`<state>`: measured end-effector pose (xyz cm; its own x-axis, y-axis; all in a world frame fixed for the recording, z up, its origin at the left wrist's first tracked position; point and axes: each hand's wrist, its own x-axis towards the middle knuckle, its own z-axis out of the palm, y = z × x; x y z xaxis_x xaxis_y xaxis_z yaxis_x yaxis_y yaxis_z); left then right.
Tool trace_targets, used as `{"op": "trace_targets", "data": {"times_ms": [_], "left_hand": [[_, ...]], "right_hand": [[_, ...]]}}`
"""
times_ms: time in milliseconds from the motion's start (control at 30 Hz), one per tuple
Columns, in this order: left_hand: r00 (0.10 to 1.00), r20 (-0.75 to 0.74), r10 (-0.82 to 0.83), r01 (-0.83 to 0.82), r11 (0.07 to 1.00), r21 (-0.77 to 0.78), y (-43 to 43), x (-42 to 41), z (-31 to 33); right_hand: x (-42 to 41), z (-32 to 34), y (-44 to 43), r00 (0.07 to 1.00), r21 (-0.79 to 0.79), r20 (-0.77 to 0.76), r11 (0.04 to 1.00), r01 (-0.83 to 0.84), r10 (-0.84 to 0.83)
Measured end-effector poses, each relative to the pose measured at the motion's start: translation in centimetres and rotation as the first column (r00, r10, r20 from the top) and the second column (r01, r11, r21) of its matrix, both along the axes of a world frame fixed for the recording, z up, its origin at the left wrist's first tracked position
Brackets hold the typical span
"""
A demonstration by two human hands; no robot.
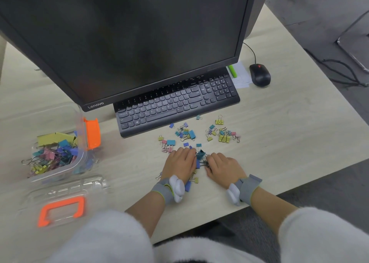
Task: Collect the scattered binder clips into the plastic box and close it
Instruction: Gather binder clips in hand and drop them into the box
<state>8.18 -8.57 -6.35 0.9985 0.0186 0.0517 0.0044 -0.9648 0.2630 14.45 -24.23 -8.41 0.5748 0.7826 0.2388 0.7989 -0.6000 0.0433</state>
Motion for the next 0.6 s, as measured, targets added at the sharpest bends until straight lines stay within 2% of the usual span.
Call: {"op": "trace_targets", "data": {"times_ms": [100, 167, 300, 367, 433, 500, 600], "left_hand": [[0.993, -0.105, 0.047, -0.056, 0.994, -0.092, 0.4, 0.0, 0.2], [0.980, -0.186, 0.073, -0.093, 0.991, -0.099, 0.8, 0.0, 0.1], [0.969, -0.191, 0.156, -0.179, 0.978, -0.109, 1.2, 0.5, 0.2], [0.960, -0.180, 0.213, -0.241, 0.958, -0.156, 1.5, 0.7, 0.4], [0.946, -0.164, 0.280, -0.314, 0.919, -0.240, 1.6, 0.9, 0.5], [0.915, -0.172, 0.364, -0.402, 0.831, -0.383, 2.0, 1.3, 0.9], [0.864, -0.169, 0.474, -0.482, 0.684, -0.548, 2.8, 1.7, 1.8]], "right_hand": [[0.1, 0.2, 0.2, 1.000, -0.025, 0.004, 1.000, 0.006, -0.006], [0.2, 0.6, 0.3, 1.000, -0.031, -0.018, 1.000, 0.005, -0.005], [0.2, 1.8, 0.7, 0.975, -0.048, -0.202, 0.995, 0.083, -0.091], [0.3, 1.9, 1.2, 0.906, -0.122, -0.378, 0.981, 0.154, -0.189], [0.4, 2.0, 1.6, 0.785, -0.152, -0.551, 0.959, 0.237, -0.282], [0.5, 2.6, 2.5, 0.669, -0.111, -0.676, 0.940, 0.321, -0.309], [0.6, 3.9, 4.2, 0.544, -0.046, -0.798, 0.926, 0.375, -0.260]]}}
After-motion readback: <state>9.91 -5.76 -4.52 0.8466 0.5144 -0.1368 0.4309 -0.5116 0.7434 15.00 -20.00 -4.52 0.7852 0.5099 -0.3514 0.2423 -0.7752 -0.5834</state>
